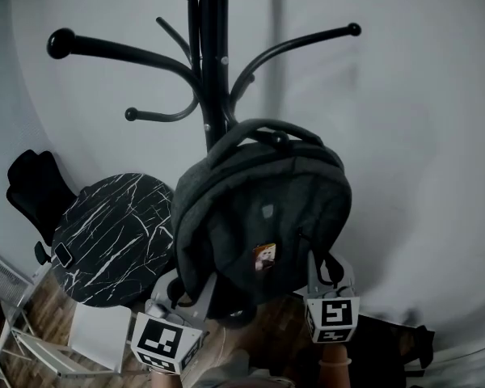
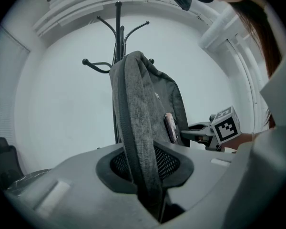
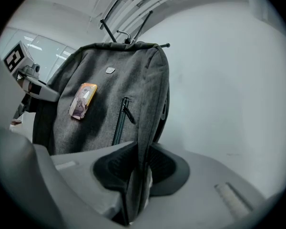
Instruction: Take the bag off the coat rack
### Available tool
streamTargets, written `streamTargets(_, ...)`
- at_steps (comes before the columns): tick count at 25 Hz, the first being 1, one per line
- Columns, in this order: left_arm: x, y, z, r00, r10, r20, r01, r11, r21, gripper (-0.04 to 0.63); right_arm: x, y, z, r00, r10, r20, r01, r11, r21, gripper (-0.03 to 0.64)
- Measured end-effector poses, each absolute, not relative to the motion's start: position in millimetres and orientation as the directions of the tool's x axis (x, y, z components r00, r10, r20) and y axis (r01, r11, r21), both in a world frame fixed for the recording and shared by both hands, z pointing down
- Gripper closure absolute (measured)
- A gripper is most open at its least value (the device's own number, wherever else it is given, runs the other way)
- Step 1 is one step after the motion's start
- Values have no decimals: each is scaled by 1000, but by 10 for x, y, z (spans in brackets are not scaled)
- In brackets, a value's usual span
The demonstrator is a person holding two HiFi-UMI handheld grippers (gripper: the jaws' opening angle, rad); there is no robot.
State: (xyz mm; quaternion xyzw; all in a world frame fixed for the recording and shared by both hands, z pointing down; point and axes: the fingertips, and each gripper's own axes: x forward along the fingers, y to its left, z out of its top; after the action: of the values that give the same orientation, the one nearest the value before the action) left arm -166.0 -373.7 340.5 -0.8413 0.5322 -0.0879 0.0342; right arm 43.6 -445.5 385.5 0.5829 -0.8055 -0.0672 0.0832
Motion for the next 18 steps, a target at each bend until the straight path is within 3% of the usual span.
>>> streamTargets(18, -1419, -3223, 3239, 412, -908, 70, -893, -418, -165, 508, 690, -3880, 3658, -302, -953, 34, -926, 302, 227, 548)
